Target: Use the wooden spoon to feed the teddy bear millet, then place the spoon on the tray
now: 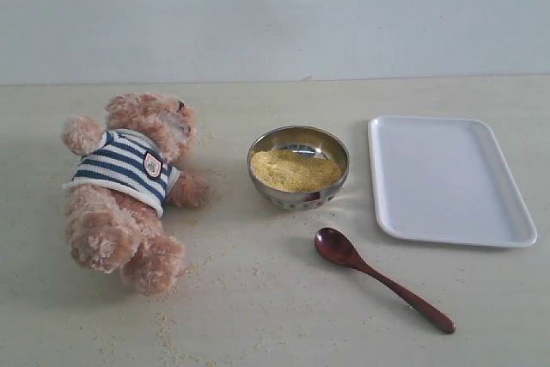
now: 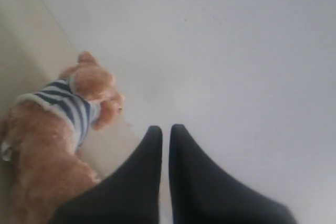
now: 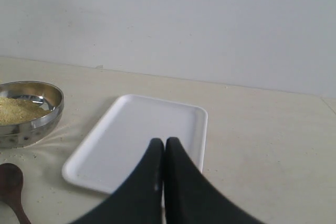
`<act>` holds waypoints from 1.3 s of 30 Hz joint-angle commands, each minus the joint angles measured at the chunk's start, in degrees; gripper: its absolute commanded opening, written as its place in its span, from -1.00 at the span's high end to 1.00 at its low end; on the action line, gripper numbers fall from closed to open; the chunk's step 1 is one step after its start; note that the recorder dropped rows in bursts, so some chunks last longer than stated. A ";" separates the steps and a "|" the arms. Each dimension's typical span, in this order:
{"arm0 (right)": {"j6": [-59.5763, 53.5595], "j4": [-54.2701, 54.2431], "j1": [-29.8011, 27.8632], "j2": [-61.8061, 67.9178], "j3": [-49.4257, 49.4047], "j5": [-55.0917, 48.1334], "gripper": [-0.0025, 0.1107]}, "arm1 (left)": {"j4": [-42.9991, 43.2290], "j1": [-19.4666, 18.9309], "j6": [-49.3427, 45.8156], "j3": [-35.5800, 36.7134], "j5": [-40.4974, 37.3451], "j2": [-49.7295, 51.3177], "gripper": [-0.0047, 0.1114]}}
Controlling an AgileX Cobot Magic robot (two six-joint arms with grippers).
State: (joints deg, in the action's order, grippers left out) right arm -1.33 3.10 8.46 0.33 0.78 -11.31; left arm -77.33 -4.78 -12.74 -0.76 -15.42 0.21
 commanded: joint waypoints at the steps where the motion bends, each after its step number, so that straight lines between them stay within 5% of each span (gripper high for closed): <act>1: -0.07 0.16 -0.35 -0.33 -0.22 0.39 0.96 | -18.80 -0.14 -27.85 -5.93 -4.43 -0.21 0.83; 9: -0.07 0.16 -0.35 -0.33 -0.22 0.39 0.96 | -17.99 -0.14 -42.15 -16.52 -12.07 14.02 0.70; 12: -0.07 0.16 -0.35 -0.33 -0.22 0.39 0.96 | -17.63 -0.14 -49.11 -22.88 -12.48 25.37 0.14; 13: -0.07 0.16 -0.35 -0.33 -0.22 0.39 0.96 | -15.60 -0.14 -49.78 -26.36 -13.03 31.71 -0.21; 14: -0.07 0.16 -0.35 -0.33 -0.22 0.39 0.96 | -13.59 -0.14 -49.78 -28.08 -13.47 35.01 -0.30; 19: -0.07 0.16 -0.35 -0.33 -0.22 0.39 0.96 | 5.42 0.00 -45.95 -36.60 -16.33 56.86 -0.30; 27: -0.07 0.16 -0.35 -0.33 -0.22 0.39 0.96 | 10.93 0.00 -48.23 -40.28 -17.21 71.93 -0.30; 39: -0.07 0.16 -0.35 -0.33 -0.22 0.39 0.96 | 10.76 2.02 -52.70 -40.63 -12.90 79.86 -0.30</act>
State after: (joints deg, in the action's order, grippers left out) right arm -1.33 3.10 8.46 0.33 0.78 -11.31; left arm -66.64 -3.97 -63.97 -41.09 -29.62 78.84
